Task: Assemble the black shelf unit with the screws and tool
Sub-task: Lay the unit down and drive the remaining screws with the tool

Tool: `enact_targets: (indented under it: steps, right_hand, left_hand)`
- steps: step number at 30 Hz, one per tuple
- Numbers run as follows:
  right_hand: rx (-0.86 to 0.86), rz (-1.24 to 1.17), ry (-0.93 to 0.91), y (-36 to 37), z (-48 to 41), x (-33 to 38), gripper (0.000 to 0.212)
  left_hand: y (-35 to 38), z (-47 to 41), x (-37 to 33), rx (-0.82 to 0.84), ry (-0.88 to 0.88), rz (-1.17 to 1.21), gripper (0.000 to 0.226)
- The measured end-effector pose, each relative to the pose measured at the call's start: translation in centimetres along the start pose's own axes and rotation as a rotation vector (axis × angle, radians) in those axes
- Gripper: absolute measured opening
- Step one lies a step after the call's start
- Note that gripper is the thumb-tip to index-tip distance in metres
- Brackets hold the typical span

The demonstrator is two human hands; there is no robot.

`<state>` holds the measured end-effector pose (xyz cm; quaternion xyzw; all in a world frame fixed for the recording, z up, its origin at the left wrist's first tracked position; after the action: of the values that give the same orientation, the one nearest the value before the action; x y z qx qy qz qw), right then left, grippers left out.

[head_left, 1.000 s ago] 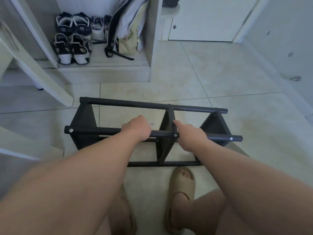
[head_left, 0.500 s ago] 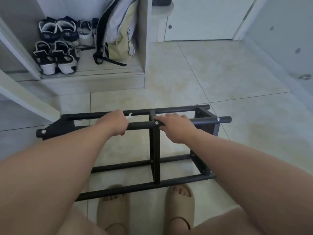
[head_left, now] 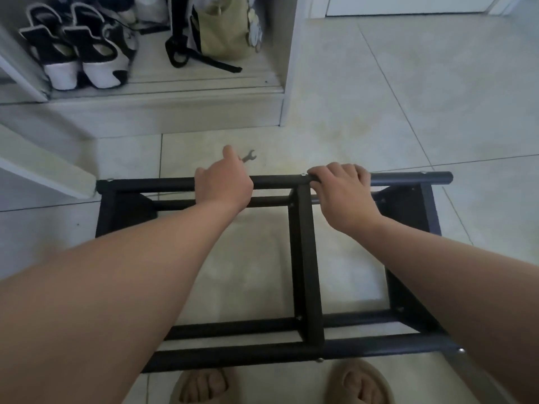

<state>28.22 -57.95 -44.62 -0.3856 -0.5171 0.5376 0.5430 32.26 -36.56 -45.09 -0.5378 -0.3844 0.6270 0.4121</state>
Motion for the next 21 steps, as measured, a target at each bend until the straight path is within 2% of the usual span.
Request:
enact_targets:
  steps: [4, 10, 12, 15, 18, 21]
  right_hand:
    - [0.033, -0.011, 0.009, 2.6, -2.8, -0.5, 0.036]
    - [0.018, -0.095, 0.033, 4.1, -3.7, -0.5, 0.037]
    - [0.024, -0.110, 0.019, 3.7, -2.6, -0.3, 0.042]
    - [0.033, -0.143, -0.035, 2.9, 0.3, 0.1, 0.049]
    - [0.086, -0.167, -0.064, 2.1, 4.2, 0.6, 0.053]
    - [0.189, -0.124, -0.112, 2.4, 8.8, 0.7, 0.059]
  left_hand:
    - [2.6, -2.4, 1.0, 0.023, -0.025, 0.022, 0.007]
    - [3.9, -3.5, 1.6, -0.066, 0.006, 0.065, 0.009]
    - [3.3, -2.8, 1.4, -0.095, 0.058, 0.112, 0.015]
    - [2.2, -0.2, 0.8, -0.135, 0.225, 0.170, 0.014]
    - [1.7, 4.0, 0.1, -0.022, 0.289, 0.315, 0.013]
    - [2.1, 8.3, -0.3, 0.117, 0.290, 0.352, 0.013]
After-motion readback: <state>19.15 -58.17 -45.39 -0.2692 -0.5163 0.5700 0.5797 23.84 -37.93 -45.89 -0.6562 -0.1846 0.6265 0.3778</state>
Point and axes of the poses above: each hand's wrist, its own z-axis away from the middle knuckle, its own y-axis out of the palm, x = y × z, the point moved 2 cm from there along -z, towards the middle knuckle, and after that the axes turned 6 degrees about x, right-handed, at the moved point
